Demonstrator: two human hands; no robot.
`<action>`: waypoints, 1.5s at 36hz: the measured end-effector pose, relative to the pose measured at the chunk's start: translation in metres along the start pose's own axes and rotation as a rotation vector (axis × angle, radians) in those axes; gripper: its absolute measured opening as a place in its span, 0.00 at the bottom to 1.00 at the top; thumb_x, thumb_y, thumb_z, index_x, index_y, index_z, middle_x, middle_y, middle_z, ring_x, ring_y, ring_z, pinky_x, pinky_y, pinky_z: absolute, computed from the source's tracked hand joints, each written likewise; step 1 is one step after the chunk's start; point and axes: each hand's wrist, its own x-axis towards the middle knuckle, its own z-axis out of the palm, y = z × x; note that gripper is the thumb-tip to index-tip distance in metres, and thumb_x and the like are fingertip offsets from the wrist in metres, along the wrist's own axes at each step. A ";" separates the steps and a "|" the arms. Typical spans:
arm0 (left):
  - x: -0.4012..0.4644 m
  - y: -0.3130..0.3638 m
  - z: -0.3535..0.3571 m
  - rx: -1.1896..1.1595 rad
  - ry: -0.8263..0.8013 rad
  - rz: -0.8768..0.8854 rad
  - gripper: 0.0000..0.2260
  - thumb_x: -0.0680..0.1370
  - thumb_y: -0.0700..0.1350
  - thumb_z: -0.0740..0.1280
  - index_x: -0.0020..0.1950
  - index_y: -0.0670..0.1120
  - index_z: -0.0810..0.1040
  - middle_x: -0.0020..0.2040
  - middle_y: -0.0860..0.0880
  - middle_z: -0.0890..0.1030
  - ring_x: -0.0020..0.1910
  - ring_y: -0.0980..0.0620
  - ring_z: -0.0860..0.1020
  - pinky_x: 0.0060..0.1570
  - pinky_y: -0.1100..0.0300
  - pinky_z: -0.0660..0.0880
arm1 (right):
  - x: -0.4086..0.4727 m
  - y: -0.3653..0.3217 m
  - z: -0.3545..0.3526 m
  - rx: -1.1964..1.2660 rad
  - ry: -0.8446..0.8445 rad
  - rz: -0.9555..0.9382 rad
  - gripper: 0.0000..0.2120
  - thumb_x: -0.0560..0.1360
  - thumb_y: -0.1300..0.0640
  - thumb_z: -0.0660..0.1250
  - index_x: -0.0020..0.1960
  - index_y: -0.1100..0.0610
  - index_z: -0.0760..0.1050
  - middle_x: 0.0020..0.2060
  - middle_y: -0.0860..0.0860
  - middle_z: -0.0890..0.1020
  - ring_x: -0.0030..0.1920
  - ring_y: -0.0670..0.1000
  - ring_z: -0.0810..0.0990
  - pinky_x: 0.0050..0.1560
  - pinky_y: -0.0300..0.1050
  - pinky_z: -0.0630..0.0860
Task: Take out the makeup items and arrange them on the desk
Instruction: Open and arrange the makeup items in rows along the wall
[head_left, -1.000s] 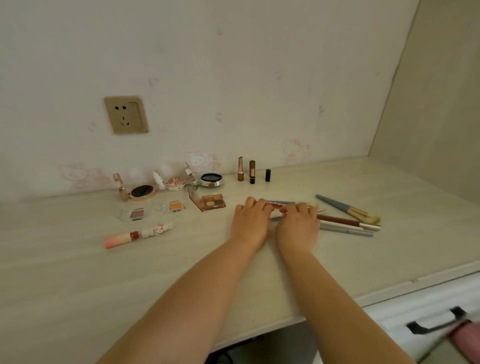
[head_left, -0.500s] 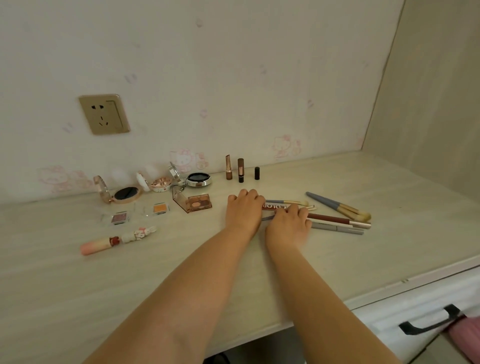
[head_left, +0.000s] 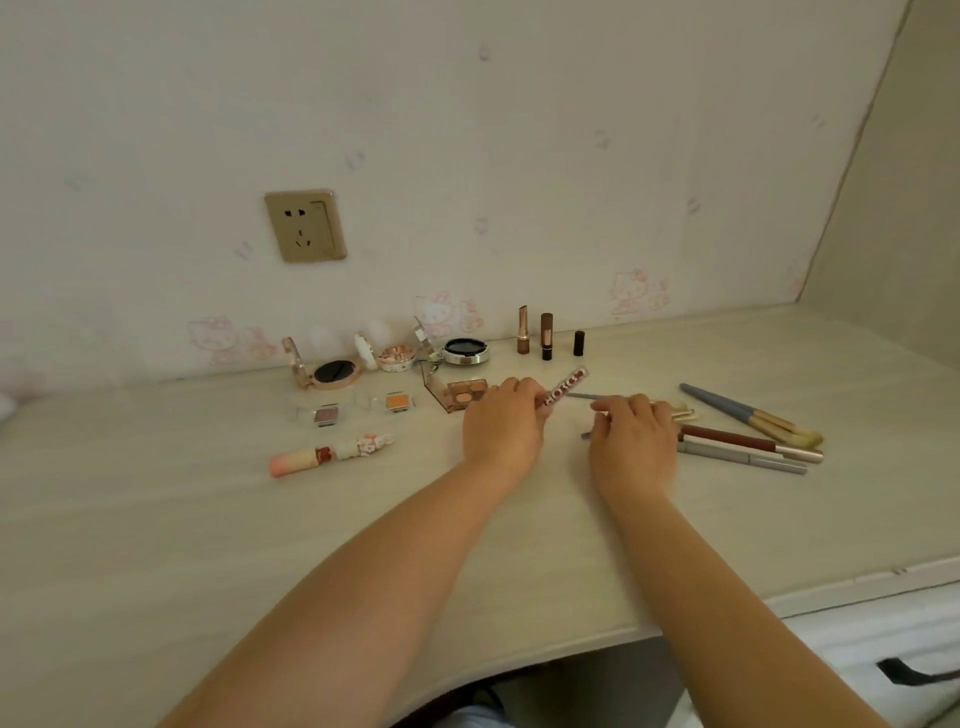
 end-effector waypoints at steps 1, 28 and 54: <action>-0.006 -0.004 -0.006 -0.053 0.017 -0.033 0.11 0.80 0.50 0.59 0.59 0.49 0.75 0.57 0.49 0.77 0.55 0.47 0.75 0.48 0.52 0.70 | -0.002 -0.004 0.000 0.028 0.021 -0.040 0.13 0.78 0.58 0.59 0.59 0.57 0.77 0.55 0.57 0.78 0.59 0.60 0.70 0.58 0.52 0.65; -0.150 -0.182 -0.100 -0.950 0.382 -0.536 0.24 0.71 0.44 0.73 0.61 0.61 0.68 0.44 0.54 0.79 0.41 0.58 0.78 0.46 0.65 0.73 | -0.110 -0.178 0.038 0.457 -0.574 -0.455 0.11 0.79 0.49 0.58 0.55 0.49 0.77 0.42 0.48 0.80 0.43 0.48 0.75 0.43 0.45 0.69; -0.167 -0.194 -0.107 -0.003 -0.053 -0.243 0.14 0.80 0.56 0.55 0.52 0.54 0.79 0.43 0.53 0.81 0.48 0.50 0.73 0.48 0.56 0.68 | -0.110 -0.169 0.032 0.614 -0.559 -0.373 0.04 0.78 0.59 0.63 0.49 0.55 0.76 0.33 0.45 0.74 0.34 0.43 0.70 0.35 0.31 0.66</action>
